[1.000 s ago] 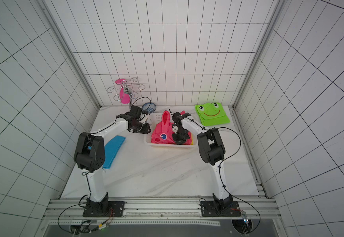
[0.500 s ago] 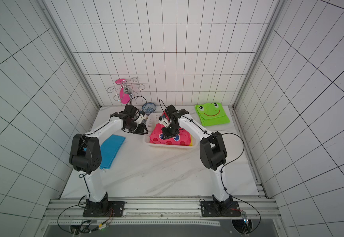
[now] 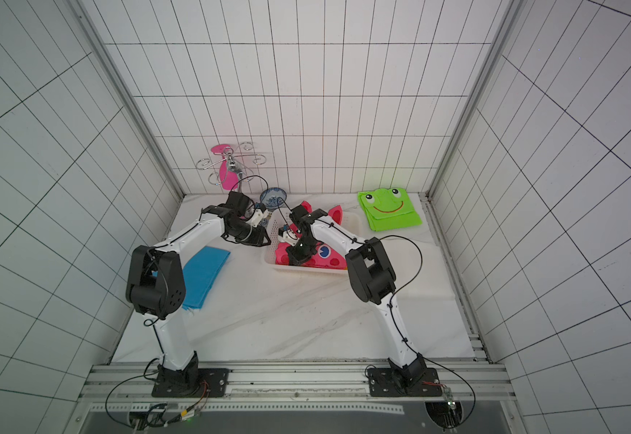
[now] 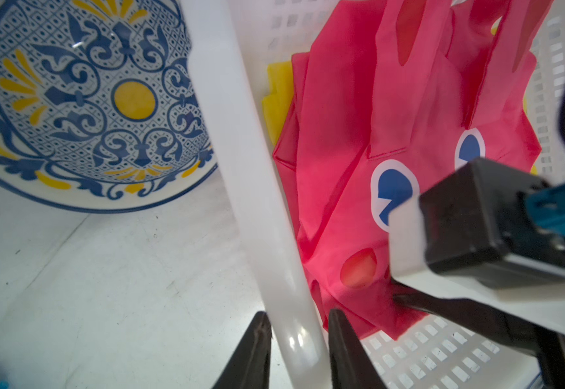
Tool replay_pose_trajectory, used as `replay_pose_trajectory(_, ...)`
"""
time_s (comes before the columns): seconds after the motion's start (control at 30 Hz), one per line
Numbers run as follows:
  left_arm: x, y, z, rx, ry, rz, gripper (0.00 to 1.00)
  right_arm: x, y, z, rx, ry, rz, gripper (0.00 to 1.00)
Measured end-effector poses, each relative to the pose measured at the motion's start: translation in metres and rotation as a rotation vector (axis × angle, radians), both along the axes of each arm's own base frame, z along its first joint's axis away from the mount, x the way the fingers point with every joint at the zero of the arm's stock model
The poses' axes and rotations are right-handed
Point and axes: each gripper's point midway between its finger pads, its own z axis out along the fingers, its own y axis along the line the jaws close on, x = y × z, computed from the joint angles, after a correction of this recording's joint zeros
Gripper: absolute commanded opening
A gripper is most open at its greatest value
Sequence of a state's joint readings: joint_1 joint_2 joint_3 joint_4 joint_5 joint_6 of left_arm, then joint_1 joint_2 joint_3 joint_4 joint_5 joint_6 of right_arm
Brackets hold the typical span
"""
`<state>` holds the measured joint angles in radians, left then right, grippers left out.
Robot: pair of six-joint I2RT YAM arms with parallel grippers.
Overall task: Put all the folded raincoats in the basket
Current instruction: Place the raincoat in the basket.
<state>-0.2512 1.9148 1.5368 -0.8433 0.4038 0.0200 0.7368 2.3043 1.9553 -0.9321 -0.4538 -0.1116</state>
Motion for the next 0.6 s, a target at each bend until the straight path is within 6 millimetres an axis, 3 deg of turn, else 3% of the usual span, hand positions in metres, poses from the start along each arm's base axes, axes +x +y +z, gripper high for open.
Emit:
replay_pose_trajectory(0.17,-0.003,0.002,0.001,-0.012,0.012,-0.010,0.35,0.011,0.008,-0.011,0.017,-0.100,-0.019,0.20)
replay_pose_trajectory(0.33,-0.019,0.012,0.019,-0.017,0.023,-0.038,0.43,0.015,0.008,0.004,0.053,-0.199,-0.023,0.25)
replay_pose_trajectory(0.47,-0.040,0.019,0.054,-0.027,-0.019,-0.083,0.49,0.017,-0.001,0.037,0.083,-0.313,-0.042,0.32)
replay_pose_trajectory(0.6,-0.062,0.029,0.095,-0.030,-0.094,-0.110,0.55,0.016,-0.015,0.096,0.148,-0.461,-0.086,0.38)
